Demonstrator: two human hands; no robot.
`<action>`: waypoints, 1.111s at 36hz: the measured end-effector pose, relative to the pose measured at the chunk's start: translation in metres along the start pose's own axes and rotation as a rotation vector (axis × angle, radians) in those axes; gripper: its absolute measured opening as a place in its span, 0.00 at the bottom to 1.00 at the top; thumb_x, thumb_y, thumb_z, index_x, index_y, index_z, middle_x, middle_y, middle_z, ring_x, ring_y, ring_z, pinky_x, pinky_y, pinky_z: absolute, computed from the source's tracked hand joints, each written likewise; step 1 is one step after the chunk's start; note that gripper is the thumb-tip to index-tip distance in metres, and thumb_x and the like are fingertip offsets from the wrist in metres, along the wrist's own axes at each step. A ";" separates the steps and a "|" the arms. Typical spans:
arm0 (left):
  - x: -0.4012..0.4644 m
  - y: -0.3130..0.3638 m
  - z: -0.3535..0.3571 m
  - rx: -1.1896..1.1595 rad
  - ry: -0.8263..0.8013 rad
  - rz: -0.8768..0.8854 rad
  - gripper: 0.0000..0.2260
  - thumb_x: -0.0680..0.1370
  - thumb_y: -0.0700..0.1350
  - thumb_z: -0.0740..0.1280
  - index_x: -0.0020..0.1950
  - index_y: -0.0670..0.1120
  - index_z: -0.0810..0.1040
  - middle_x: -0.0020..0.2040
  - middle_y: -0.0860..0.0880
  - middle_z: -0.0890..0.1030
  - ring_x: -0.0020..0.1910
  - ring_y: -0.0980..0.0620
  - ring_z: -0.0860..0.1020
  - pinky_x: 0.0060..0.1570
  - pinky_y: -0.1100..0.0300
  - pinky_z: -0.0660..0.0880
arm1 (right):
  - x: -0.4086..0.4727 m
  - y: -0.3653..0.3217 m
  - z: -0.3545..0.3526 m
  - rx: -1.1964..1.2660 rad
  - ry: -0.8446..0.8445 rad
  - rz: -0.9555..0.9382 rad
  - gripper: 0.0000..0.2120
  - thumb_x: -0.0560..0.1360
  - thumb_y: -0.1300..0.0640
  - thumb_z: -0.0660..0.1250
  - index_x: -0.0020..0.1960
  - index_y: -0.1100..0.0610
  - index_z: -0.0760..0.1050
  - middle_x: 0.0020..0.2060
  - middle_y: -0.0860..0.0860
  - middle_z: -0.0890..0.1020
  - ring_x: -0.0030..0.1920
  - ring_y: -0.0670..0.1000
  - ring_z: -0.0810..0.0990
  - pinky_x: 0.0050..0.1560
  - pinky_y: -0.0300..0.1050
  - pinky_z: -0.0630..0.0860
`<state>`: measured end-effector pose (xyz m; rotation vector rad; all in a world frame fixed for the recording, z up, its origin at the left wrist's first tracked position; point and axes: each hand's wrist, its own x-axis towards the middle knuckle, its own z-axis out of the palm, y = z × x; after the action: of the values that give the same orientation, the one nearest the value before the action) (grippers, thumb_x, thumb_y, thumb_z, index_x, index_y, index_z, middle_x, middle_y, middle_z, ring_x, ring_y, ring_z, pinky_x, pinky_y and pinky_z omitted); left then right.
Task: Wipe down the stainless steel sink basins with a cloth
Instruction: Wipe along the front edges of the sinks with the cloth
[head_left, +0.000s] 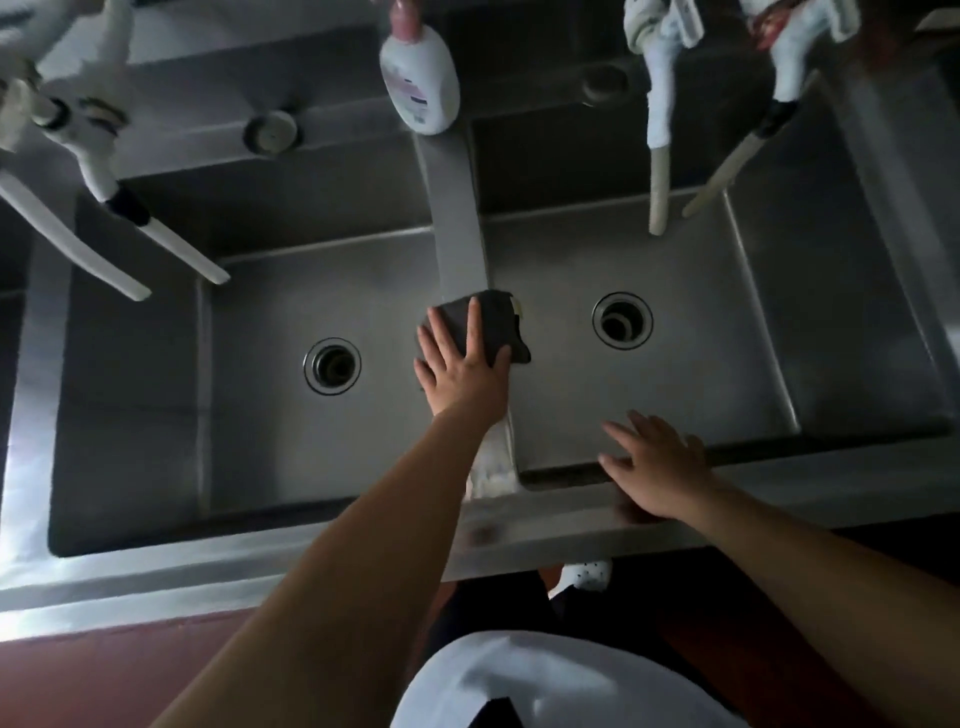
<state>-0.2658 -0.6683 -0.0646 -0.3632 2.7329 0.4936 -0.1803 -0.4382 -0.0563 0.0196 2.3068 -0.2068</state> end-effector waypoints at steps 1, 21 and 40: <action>0.021 0.005 -0.006 -0.012 0.007 0.001 0.32 0.80 0.63 0.52 0.76 0.62 0.33 0.79 0.45 0.33 0.78 0.41 0.38 0.76 0.41 0.46 | 0.002 0.001 0.000 0.001 -0.009 0.025 0.28 0.79 0.34 0.50 0.77 0.39 0.54 0.79 0.48 0.53 0.79 0.54 0.52 0.74 0.64 0.53; 0.196 0.050 -0.072 -0.101 0.053 0.031 0.33 0.79 0.58 0.59 0.79 0.61 0.43 0.80 0.46 0.39 0.79 0.39 0.43 0.74 0.44 0.55 | 0.037 -0.033 -0.056 0.328 0.064 0.197 0.27 0.80 0.39 0.56 0.77 0.44 0.60 0.79 0.49 0.56 0.77 0.55 0.59 0.73 0.56 0.59; -0.049 -0.011 -0.017 0.034 -0.167 0.093 0.32 0.80 0.61 0.57 0.79 0.61 0.44 0.80 0.43 0.39 0.77 0.35 0.49 0.72 0.40 0.59 | -0.018 0.001 -0.027 0.101 0.118 -0.175 0.27 0.81 0.40 0.55 0.78 0.46 0.59 0.80 0.52 0.54 0.79 0.52 0.53 0.75 0.57 0.54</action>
<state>-0.2223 -0.6759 -0.0343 -0.1780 2.6005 0.4781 -0.1880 -0.4317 -0.0253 -0.1223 2.4142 -0.4221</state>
